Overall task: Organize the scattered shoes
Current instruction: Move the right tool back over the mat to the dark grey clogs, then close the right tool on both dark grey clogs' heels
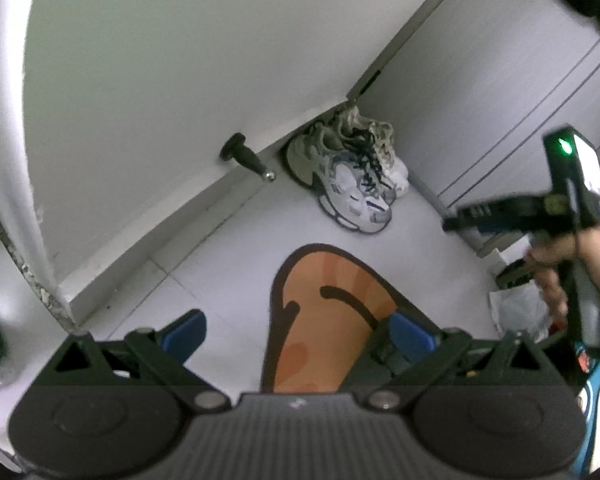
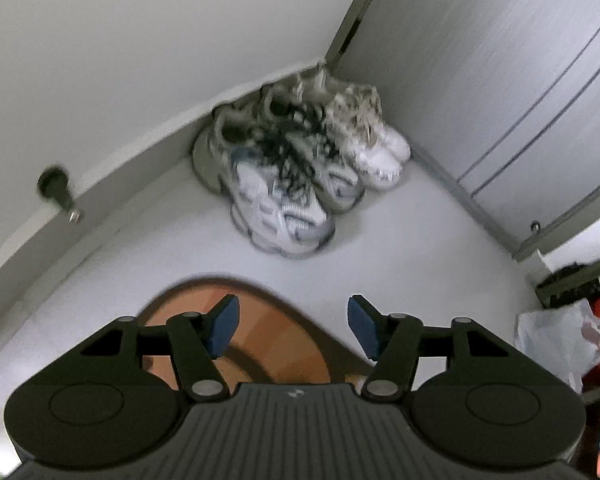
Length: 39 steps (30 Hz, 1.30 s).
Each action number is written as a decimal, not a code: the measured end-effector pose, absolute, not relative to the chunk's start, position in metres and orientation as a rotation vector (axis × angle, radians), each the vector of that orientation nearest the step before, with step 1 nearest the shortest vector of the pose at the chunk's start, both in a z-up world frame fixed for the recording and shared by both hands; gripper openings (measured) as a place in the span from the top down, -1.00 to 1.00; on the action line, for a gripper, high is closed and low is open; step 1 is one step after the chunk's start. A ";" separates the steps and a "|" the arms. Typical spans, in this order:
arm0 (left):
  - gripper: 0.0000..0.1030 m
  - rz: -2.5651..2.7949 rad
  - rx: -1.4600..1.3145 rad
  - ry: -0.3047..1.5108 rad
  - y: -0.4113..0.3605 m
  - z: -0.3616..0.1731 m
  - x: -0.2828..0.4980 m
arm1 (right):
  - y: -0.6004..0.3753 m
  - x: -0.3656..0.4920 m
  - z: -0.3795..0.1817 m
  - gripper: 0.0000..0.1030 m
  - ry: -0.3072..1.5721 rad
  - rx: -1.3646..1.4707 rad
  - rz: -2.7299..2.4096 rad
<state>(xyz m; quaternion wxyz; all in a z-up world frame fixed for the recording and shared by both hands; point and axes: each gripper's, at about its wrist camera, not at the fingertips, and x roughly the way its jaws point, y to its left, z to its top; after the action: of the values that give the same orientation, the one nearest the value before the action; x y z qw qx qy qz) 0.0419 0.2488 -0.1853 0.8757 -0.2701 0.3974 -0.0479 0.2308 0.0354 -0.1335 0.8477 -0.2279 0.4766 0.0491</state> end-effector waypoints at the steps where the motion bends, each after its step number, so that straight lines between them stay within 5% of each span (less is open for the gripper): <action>1: -0.94 -0.097 -0.561 0.828 0.248 -0.186 0.041 | 0.028 0.226 -0.136 -0.26 1.037 -0.466 0.094; 28: -0.94 -0.042 -0.521 0.839 0.246 -0.191 0.035 | -0.092 0.219 -0.257 -0.27 1.399 -0.261 -0.110; 32: -0.94 -0.036 -0.545 0.858 0.242 -0.196 0.040 | -0.103 0.222 -0.270 -0.06 1.470 -0.128 -0.130; 39: -0.94 -0.062 -0.497 0.881 0.221 -0.196 0.062 | -0.110 0.226 -0.296 -0.03 1.542 -0.095 -0.181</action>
<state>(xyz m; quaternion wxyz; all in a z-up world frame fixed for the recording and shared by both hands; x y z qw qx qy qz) 0.0624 0.2207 -0.1962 0.8744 -0.2381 0.4218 -0.0295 0.2263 -0.1098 -0.2964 0.7124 -0.0426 0.6957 -0.0817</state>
